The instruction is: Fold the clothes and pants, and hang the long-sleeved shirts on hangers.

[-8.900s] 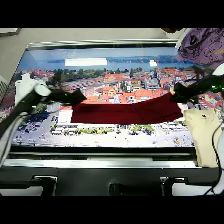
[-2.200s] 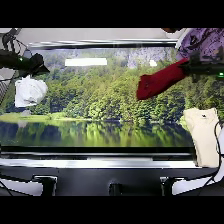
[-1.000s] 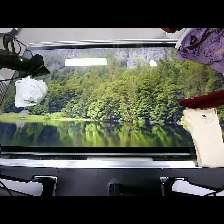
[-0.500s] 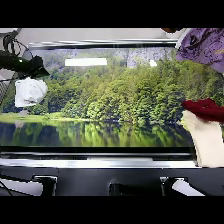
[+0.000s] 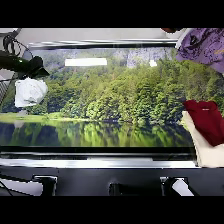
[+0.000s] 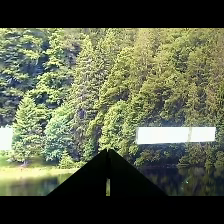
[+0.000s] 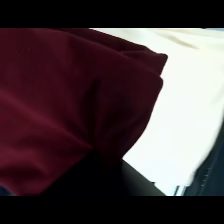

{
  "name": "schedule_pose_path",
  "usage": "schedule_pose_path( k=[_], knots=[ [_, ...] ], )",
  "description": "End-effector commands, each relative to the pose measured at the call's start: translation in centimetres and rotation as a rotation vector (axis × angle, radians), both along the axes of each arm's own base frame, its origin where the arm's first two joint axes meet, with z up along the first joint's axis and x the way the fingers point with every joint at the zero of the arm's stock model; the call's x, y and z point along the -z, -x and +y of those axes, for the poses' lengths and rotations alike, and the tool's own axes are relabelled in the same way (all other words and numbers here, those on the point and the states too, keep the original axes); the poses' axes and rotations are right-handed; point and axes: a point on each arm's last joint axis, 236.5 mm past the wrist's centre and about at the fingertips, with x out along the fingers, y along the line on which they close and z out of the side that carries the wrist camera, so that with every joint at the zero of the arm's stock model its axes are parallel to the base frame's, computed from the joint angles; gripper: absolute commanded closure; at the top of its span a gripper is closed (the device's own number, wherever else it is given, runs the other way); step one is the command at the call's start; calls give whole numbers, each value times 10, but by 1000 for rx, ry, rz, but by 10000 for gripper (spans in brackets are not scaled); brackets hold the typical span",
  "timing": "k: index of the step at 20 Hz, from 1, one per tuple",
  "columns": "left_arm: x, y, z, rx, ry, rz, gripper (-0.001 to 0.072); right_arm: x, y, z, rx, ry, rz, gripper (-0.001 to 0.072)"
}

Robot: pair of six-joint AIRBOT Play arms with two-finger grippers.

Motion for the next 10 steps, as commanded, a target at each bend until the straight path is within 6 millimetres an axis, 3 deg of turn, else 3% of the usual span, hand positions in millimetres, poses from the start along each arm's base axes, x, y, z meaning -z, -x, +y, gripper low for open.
schedule_pose_path(
  k=[1,10],
  knots=[
    [0,0,0,-1,0,0,688,9,26,-7,-14,38,106,686],
    [0,0,0,7,-4,-4,689,29,74,-5,-63,41,308,684]
  ],
)
